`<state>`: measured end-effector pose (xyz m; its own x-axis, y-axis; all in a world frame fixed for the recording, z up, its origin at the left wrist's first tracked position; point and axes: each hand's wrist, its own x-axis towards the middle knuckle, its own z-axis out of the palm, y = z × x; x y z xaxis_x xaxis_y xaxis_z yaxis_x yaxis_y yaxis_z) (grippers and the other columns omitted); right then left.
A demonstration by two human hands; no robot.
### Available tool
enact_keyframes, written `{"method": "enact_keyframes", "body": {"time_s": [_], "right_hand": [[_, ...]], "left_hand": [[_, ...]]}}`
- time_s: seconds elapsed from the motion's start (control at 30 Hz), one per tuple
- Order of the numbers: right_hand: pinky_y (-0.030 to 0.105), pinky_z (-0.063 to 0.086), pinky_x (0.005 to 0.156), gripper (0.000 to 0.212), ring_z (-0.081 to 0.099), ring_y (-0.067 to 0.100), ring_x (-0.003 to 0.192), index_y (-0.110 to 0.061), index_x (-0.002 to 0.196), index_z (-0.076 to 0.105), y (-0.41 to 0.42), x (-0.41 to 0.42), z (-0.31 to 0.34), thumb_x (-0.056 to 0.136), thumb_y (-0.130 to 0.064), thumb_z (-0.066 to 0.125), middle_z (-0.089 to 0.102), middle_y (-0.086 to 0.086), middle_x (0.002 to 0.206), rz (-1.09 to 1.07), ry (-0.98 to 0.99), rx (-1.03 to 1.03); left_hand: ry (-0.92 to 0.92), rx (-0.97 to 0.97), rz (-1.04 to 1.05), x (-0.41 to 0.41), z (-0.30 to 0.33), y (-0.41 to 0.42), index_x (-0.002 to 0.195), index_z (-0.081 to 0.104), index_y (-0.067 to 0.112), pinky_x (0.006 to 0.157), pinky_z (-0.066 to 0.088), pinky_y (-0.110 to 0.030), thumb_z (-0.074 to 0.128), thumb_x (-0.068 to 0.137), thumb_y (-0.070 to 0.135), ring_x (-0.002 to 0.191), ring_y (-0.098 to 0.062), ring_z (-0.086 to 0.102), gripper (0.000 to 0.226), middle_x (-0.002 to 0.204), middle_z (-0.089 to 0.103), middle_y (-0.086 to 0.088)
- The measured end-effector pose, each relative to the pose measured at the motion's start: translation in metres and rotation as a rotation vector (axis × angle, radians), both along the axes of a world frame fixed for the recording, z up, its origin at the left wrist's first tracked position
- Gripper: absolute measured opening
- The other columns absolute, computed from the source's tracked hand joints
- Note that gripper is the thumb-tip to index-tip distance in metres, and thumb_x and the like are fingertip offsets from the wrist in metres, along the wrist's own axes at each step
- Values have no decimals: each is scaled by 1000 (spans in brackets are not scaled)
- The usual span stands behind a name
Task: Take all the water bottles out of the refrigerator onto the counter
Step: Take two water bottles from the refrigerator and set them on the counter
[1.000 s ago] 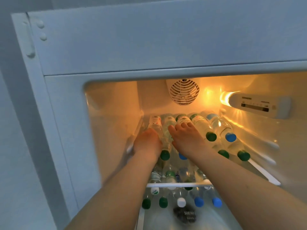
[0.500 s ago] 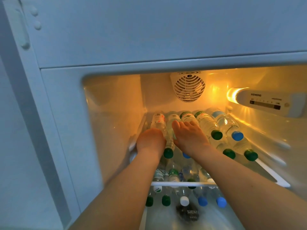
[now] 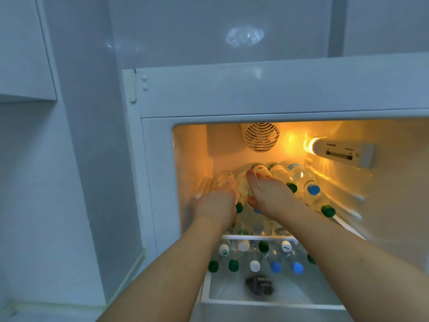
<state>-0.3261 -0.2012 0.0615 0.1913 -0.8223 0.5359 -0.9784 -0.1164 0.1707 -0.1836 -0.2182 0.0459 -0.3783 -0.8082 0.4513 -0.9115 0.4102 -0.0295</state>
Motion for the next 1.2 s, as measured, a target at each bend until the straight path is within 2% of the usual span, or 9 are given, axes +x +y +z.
{"method": "enact_keyframes", "body": {"time_s": [0.13,0.3,0.43,0.57,0.63,0.77,0.87,1.03,1.2], "right_hand": [[31,37,60,47,60,26,89,-9,130,34,42,13,15,93,-30,54,60,10,106,21,8,3],[32,36,60,40,59,28,88,-10,119,36,89,29,32,92,-35,52,61,10,103,3,-34,1],[35,44,67,40,57,29,91,-10,117,41,125,43,42,88,-36,54,59,11,105,-18,-112,61],[33,34,60,31,49,23,83,-11,99,47,159,57,50,85,-36,58,54,9,98,-41,-288,164],[32,39,57,30,52,22,74,-10,92,49,176,71,41,85,-38,59,54,8,92,-30,-378,227],[34,53,55,28,63,21,61,-11,88,56,204,115,13,85,-38,59,61,6,78,0,-406,487],[31,51,50,26,64,23,54,-14,81,55,206,137,-10,80,-39,62,62,5,69,28,-397,605],[32,56,55,29,68,21,52,-9,87,55,210,194,-59,80,-36,61,69,11,69,140,-304,852],[34,54,57,27,66,19,53,-13,88,50,205,251,-97,79,-34,63,64,6,73,311,-204,955]], "left_hand": [[-3,-10,-44,23,11,40,113,54,19,61,40,-31,51,90,14,88,-25,61,23,104,61,-6],[54,-4,-127,56,35,98,96,56,15,62,36,-29,51,90,26,74,-22,47,13,92,58,-4],[143,76,-143,88,47,134,75,44,16,53,30,-28,48,93,38,72,-21,47,29,79,49,-1],[224,203,-143,115,55,158,70,49,11,50,34,-26,52,90,35,59,-16,46,31,73,52,-2],[279,282,-104,132,47,173,73,51,9,49,37,-25,52,88,32,55,-19,49,27,72,54,-5],[284,403,5,174,17,200,65,45,9,45,37,-23,47,86,27,45,-26,55,27,61,52,-9],[243,403,48,196,3,212,64,44,9,47,36,-23,46,87,31,49,-24,53,32,61,50,-8],[184,398,201,250,-44,239,63,42,12,50,31,-25,49,84,35,58,-19,42,32,68,48,-5],[234,447,367,309,-92,266,62,34,14,50,28,-25,52,81,37,55,-17,36,34,65,42,-1]]}}
